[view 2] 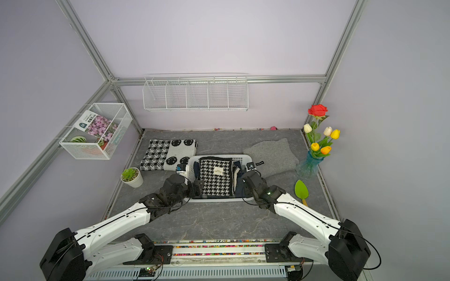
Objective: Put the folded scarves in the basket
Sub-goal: Move the basket to the center of the board, then move the scarf to the center of the board.
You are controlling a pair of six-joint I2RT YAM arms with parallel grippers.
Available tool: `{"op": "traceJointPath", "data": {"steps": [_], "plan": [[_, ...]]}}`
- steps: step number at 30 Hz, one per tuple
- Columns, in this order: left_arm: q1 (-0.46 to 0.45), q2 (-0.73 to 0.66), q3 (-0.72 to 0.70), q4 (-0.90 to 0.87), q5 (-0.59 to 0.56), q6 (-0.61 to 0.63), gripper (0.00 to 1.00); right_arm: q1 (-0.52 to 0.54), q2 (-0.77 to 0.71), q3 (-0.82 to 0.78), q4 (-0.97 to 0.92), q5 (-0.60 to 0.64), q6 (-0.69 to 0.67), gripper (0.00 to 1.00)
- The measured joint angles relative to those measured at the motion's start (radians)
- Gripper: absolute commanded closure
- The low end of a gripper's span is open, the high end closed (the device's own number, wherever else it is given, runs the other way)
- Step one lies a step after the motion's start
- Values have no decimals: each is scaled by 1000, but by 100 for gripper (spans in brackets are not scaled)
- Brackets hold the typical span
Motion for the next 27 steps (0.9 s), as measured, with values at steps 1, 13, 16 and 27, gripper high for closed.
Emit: {"op": "traceJointPath", "data": {"steps": [1,13,16,27], "plan": [[0,0,0,0,0,0,22,-4,10,0,4,-8,1,51],[0,-112,-24,13,-6,19,24,-16,153,10,93,-247,44,50],[0,-112,-24,16,1,21,24,-13,133,8,90,-246,42,47],[-5,-107,-43,45,79,19,24,-182,-75,18,97,-157,33,44]]}}
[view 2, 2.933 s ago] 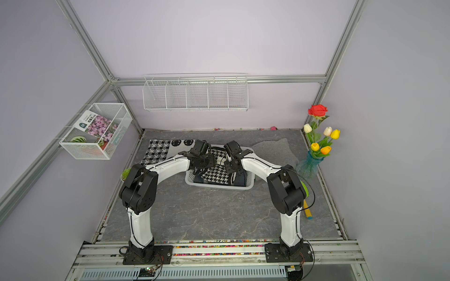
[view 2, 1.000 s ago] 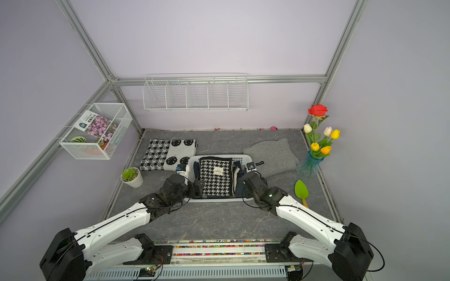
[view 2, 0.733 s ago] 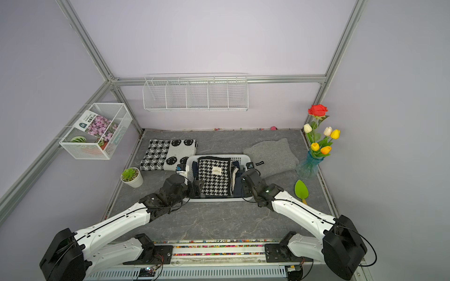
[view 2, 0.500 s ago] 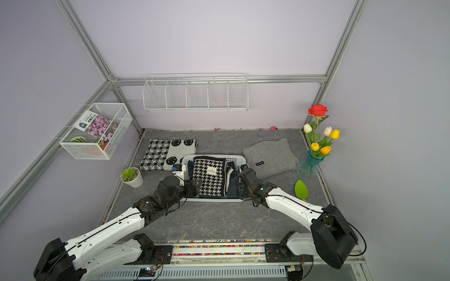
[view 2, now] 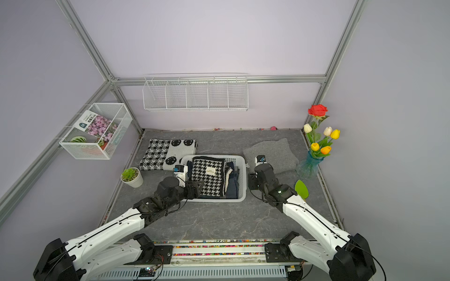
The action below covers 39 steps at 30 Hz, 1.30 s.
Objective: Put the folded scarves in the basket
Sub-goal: Move the scarf to the center of the board.
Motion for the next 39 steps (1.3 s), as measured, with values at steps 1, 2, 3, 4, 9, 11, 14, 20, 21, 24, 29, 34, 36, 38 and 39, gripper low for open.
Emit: {"op": "traceJointPath", "data": {"steps": [1,2,3,4,9,11,14,20,21,24,29,34,36,38,39], "plan": [[-2,-1,0,1,5,0,24,-18,37,24,0,2,-4,44],[-5,-3,0,1,9,0,24,-36,87,56,1,1,-8,44],[-9,-6,-1,1,11,0,24,-54,143,89,5,1,-11,44],[-10,-11,-2,1,11,0,24,-70,193,116,12,0,-15,44],[-15,-55,-14,1,11,0,24,-164,473,264,24,-23,-37,50],[-15,-62,-14,3,11,0,24,-200,599,362,-5,-35,-51,52],[-15,-61,-14,5,11,0,24,-236,745,477,-40,-59,-63,53],[-21,-61,-14,8,24,-1,24,-243,821,489,-97,-95,-67,59],[-23,-61,-14,8,30,-2,24,-242,809,472,-89,-101,-66,61],[-24,-61,-17,23,59,-13,24,-239,747,391,-77,-125,-59,60],[-34,-45,-24,53,128,-31,23,-228,637,269,-91,-181,-45,59],[-40,-15,-24,61,160,-35,23,-223,535,158,-92,-208,-32,60],[-40,-5,-24,67,158,-35,23,-209,483,106,-94,-208,-22,60],[-40,9,-24,81,154,-34,22,-182,429,60,-102,-202,-11,59],[-40,20,-23,90,149,-34,22,-163,396,32,-109,-200,-3,60]]}}
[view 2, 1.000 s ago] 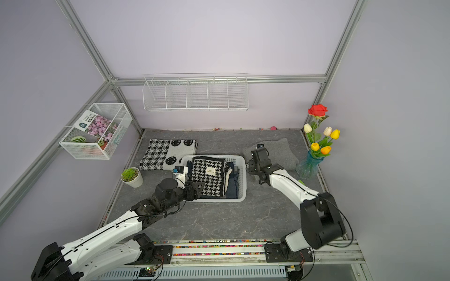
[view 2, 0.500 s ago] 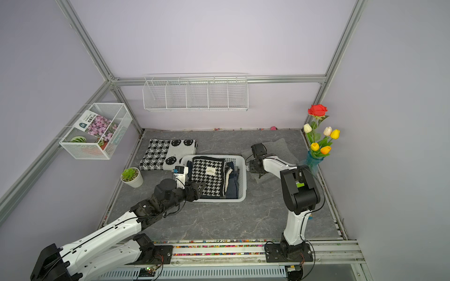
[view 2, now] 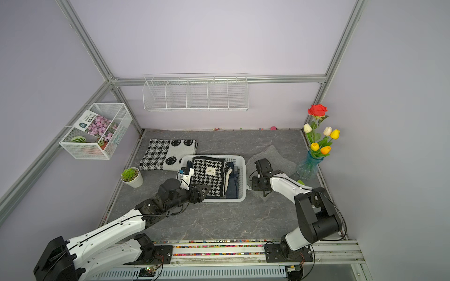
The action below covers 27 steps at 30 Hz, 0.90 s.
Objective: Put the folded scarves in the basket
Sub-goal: Move the scarf to the center of the board, then move the basket to the center of the board.
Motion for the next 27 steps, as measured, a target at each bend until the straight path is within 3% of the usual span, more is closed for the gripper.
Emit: {"op": "traceJointPath", "data": {"steps": [6,11,16,19,24,27], "plan": [[0,145,55,26,-23,16,21,130,-176,-124,-60,12,65,60],[0,353,262,14,-46,42,21,220,-289,-166,-117,11,109,59],[0,525,426,-5,-74,62,21,225,-439,-175,-155,73,123,58],[0,610,480,-34,-91,70,21,199,-416,-149,-152,98,116,57],[0,705,509,-77,-103,73,21,166,-234,-75,-127,97,92,56],[0,761,558,-100,-105,77,22,169,-182,-85,-117,85,82,62]]}}
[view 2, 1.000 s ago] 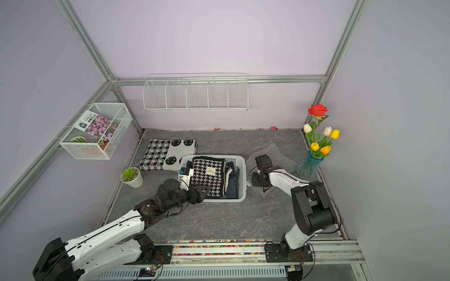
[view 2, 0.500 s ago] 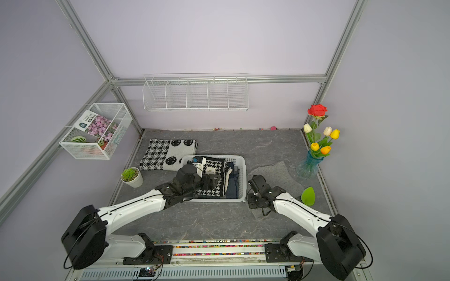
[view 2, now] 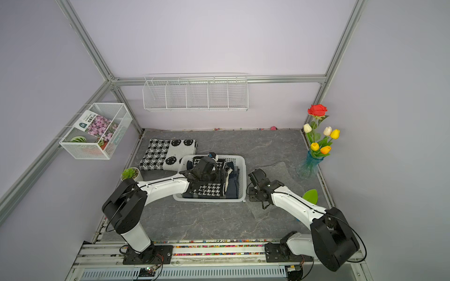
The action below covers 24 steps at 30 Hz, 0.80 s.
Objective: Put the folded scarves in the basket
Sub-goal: Move the basket to the center of the board.
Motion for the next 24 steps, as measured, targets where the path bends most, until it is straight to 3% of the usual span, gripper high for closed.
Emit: {"op": "traceJointPath", "data": {"steps": [11,17,21,24], "plan": [[2,151,213,-68,-3,15,22,93,-226,-155,-8,-52,40,64],[8,211,305,-98,-15,37,22,131,-268,-140,-63,-23,60,59],[9,252,371,-123,-18,45,22,105,-245,-46,-74,40,40,58],[10,293,426,-139,-18,48,22,50,-117,61,-72,62,16,57]]}}
